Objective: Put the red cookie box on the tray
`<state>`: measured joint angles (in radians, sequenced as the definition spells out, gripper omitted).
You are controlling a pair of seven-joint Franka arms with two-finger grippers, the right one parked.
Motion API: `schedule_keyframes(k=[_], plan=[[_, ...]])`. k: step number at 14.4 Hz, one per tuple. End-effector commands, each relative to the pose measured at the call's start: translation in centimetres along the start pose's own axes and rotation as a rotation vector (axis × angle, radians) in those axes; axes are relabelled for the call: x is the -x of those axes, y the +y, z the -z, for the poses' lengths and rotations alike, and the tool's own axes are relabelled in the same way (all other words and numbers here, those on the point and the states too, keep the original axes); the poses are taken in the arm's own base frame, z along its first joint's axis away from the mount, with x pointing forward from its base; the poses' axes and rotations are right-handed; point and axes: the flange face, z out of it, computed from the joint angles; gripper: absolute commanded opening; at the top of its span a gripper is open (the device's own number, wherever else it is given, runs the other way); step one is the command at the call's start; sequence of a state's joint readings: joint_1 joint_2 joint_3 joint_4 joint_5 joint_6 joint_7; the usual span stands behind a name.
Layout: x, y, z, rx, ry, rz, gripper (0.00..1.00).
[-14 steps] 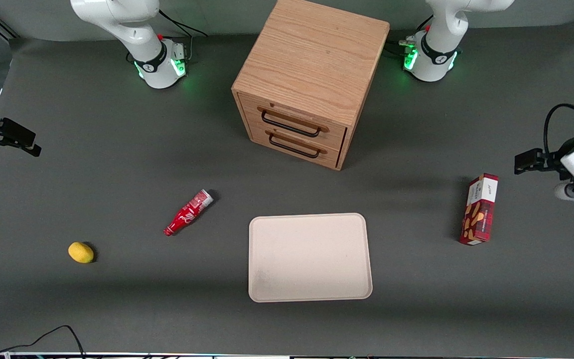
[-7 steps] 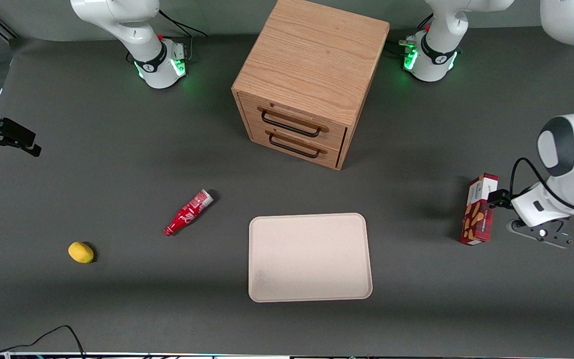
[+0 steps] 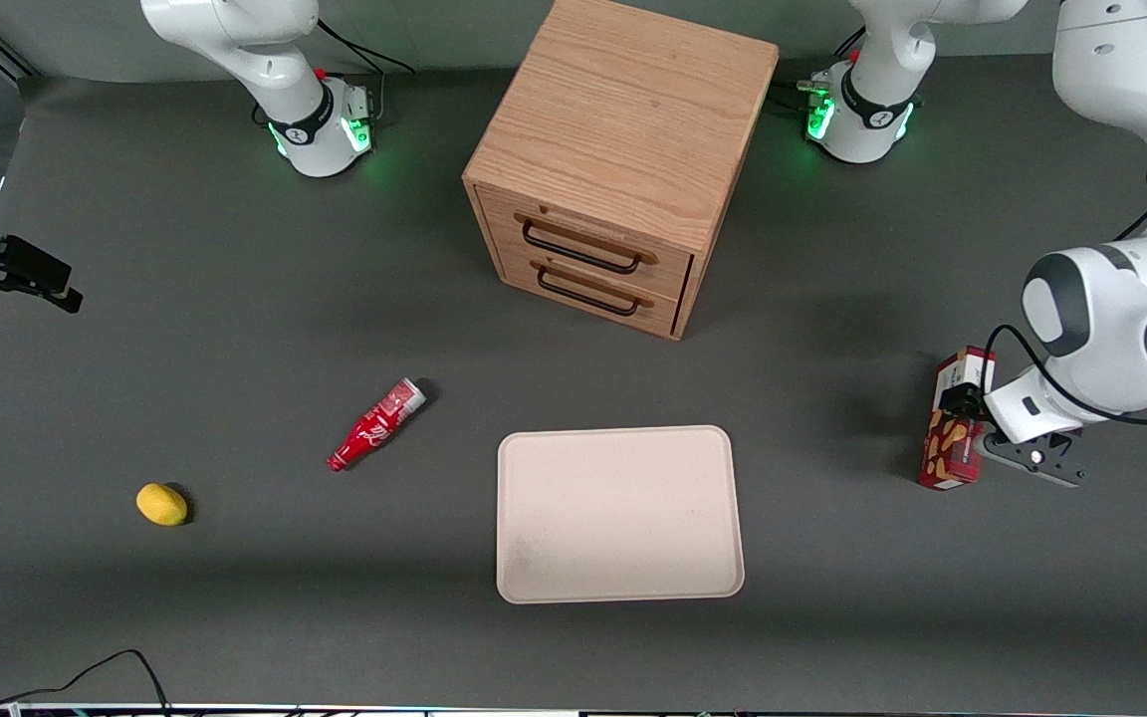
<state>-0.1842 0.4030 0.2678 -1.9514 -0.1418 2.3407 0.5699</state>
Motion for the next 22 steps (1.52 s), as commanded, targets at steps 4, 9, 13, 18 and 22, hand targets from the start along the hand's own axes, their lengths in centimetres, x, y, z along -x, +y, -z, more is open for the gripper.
schedule_keyframes(k=[4, 9, 13, 18, 22], plan=[[1.2, -0.2, -3.2, 0.025, 0.033, -0.016, 1.0], [1.3, -0.5, -3.6, 0.022, 0.034, -0.011, 0.91], [1.4, -0.5, -3.6, 0.023, 0.034, -0.012, 0.06], [1.5, -0.5, -3.5, 0.025, 0.034, -0.008, 0.0], [1.6, -0.6, -1.3, 0.039, 0.034, -0.004, 0.0]])
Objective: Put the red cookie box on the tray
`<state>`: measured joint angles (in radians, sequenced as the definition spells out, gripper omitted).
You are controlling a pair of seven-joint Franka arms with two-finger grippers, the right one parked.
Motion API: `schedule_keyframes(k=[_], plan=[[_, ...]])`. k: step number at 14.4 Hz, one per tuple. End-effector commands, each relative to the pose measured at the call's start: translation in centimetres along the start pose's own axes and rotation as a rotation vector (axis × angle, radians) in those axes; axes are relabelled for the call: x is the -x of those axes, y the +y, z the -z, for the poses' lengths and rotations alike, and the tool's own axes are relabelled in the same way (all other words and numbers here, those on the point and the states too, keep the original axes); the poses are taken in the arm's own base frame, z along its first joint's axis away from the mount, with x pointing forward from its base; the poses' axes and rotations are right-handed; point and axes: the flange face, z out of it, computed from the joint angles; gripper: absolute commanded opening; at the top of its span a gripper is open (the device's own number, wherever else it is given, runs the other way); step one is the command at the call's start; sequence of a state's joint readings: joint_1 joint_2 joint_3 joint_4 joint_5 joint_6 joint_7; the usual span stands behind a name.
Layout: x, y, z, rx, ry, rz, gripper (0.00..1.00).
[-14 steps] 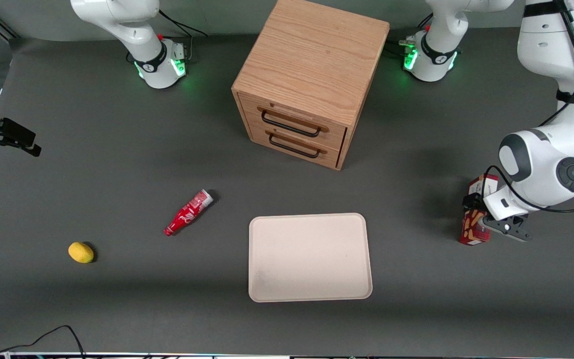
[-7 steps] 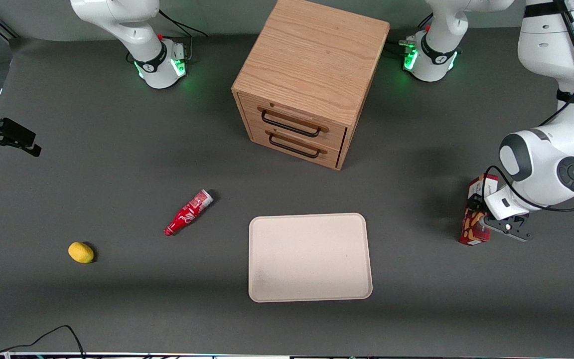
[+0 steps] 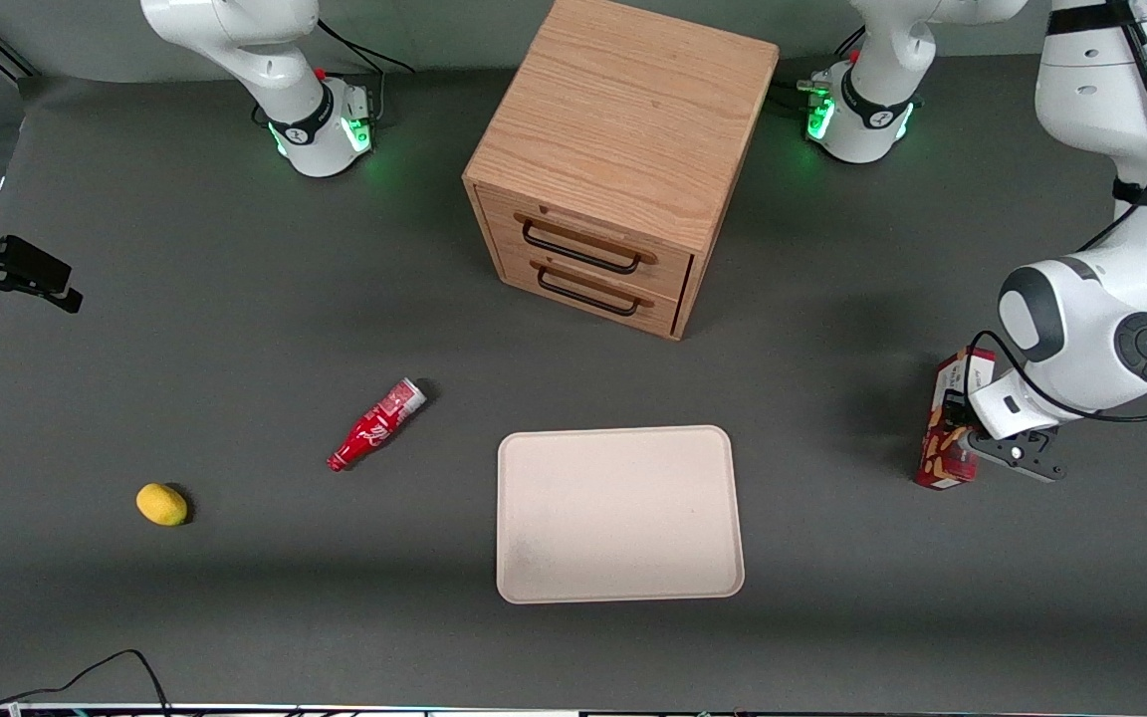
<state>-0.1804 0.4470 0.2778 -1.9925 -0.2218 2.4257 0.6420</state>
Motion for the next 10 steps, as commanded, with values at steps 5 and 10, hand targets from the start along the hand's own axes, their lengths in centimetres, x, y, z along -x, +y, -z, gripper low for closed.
schedule_keyframes(k=[5, 10], plan=[[-0.9, 0.3, 12.1, 0.045, -0.081, -0.017, 0.0], [-2.7, 1.9, 26.5, 0.05, -0.197, 0.006, 0.0]])
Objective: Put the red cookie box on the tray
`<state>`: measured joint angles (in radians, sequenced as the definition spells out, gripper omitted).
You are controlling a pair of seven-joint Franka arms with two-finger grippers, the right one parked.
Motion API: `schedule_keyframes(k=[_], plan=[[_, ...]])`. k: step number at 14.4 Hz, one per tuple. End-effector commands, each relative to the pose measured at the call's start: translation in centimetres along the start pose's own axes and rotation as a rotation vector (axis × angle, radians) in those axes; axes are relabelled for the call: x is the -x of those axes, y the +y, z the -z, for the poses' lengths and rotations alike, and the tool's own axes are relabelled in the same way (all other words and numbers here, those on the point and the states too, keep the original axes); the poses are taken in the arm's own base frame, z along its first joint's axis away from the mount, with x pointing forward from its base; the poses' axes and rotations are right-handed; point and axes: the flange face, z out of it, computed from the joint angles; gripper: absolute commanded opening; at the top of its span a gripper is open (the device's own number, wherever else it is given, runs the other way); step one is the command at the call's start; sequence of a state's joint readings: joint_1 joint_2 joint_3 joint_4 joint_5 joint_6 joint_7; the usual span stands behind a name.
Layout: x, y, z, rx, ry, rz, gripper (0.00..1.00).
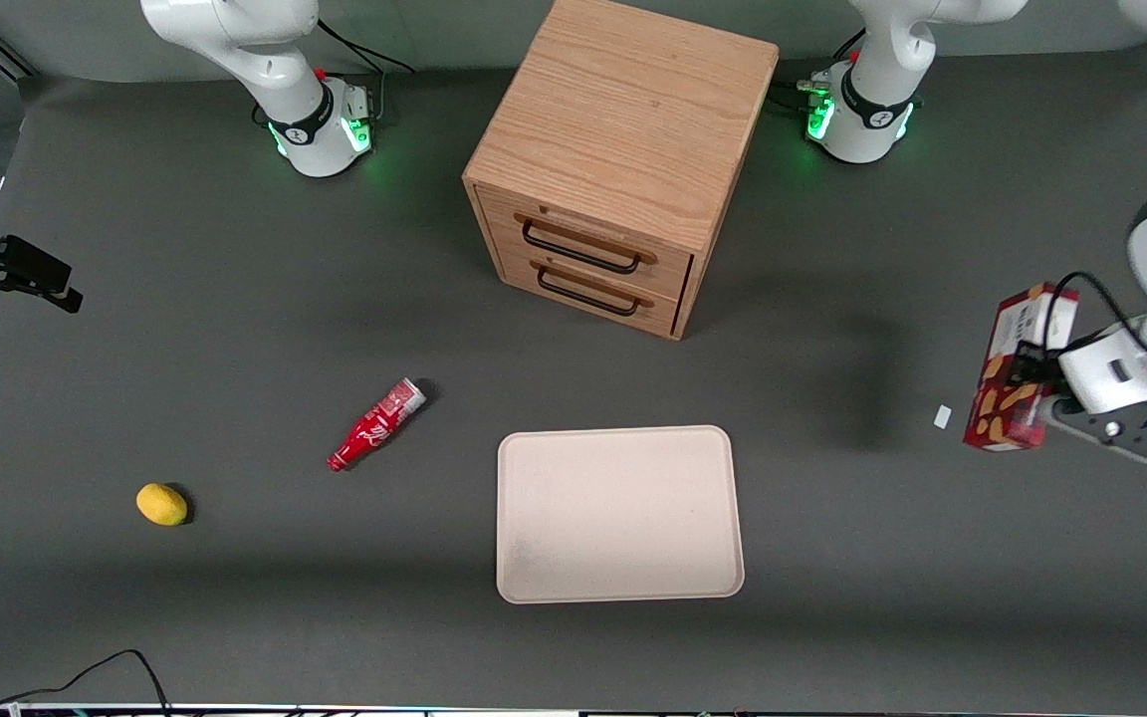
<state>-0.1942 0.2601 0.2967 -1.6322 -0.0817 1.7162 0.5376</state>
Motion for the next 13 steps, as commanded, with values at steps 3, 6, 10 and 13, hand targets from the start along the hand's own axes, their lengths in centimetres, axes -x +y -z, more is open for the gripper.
schedule_keyframes(k=[3, 6, 10, 13], plan=[[1.1, 2.6, 10.7, -0.014, -0.046, 0.016, 0.0], [1.2, 3.1, 12.1, -0.014, -0.037, 0.011, 0.0], [-0.5, 5.7, 12.1, -0.017, -0.027, 0.071, 0.0], [-6.2, 12.8, 11.0, -0.021, -0.001, 0.16, 0.0]])
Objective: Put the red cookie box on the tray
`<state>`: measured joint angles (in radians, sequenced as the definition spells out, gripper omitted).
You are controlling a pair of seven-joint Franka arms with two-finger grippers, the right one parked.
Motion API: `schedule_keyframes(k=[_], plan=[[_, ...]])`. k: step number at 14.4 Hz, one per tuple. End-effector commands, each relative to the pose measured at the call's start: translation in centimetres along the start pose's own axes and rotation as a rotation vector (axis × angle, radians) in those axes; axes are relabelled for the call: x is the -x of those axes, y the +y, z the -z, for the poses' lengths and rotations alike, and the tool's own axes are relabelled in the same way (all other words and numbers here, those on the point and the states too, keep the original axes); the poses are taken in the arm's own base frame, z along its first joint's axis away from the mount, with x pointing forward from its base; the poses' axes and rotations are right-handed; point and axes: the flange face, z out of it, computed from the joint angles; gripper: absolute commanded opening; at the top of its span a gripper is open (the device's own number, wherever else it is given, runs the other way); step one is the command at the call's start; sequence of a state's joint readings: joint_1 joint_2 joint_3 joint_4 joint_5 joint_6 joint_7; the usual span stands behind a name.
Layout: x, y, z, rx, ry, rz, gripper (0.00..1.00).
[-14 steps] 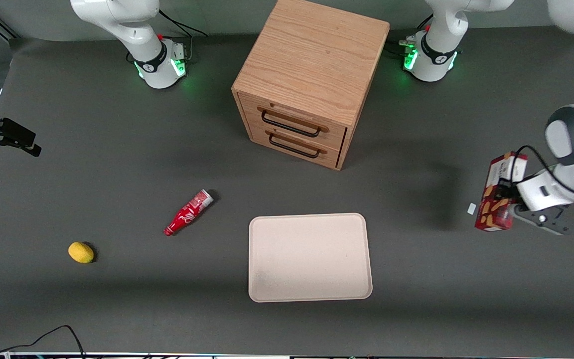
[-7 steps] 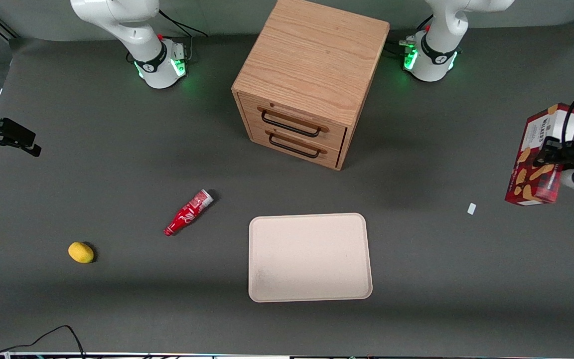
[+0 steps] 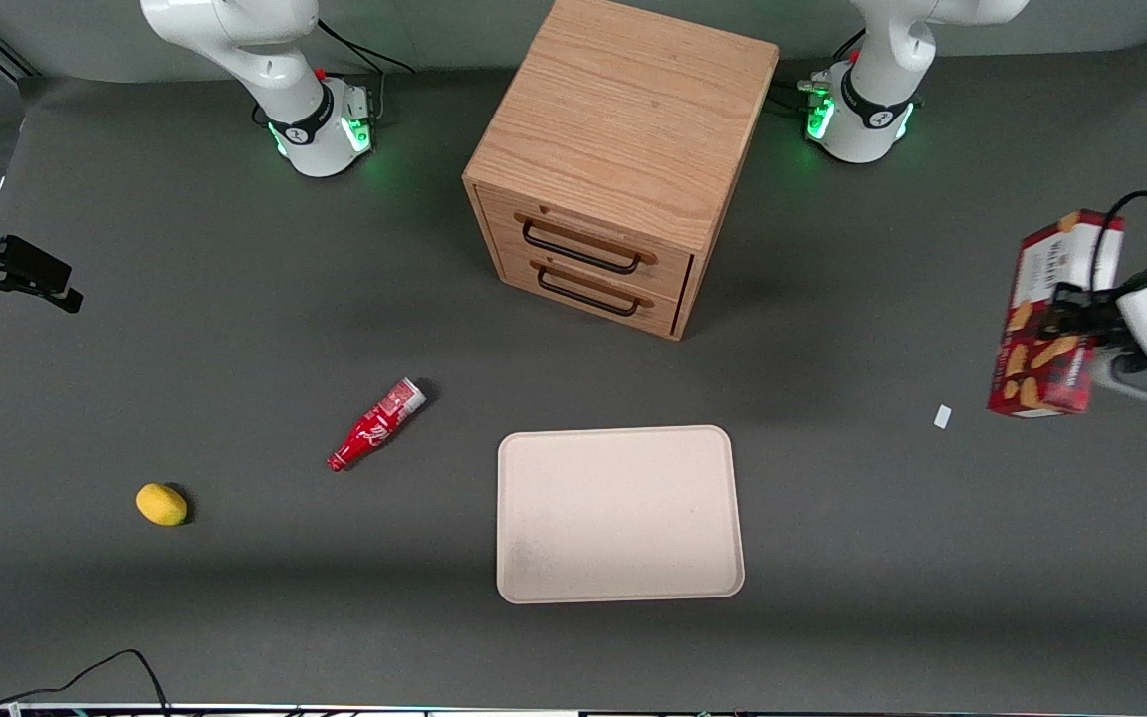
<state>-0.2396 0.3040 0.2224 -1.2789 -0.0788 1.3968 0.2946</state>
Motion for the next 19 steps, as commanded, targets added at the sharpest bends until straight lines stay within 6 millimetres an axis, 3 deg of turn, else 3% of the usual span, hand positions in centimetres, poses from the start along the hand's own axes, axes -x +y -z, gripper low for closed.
schedule_keyframes(k=[1, 5, 8, 10, 15, 19], plan=[[-5.2, 7.3, -0.1, -0.008, 0.03, 0.091, 0.0], [-11.7, 15.2, -3.5, 0.048, 0.126, 0.162, 0.0], [-16.0, 19.9, -8.0, 0.068, 0.225, 0.2, 0.0], [-18.3, 21.9, -11.8, 0.08, 0.262, 0.231, 0.0], [-22.1, 23.2, -20.4, 0.026, 0.292, 0.259, 0.0], [-23.4, 23.2, -24.8, -0.007, 0.3, 0.252, 0.0]])
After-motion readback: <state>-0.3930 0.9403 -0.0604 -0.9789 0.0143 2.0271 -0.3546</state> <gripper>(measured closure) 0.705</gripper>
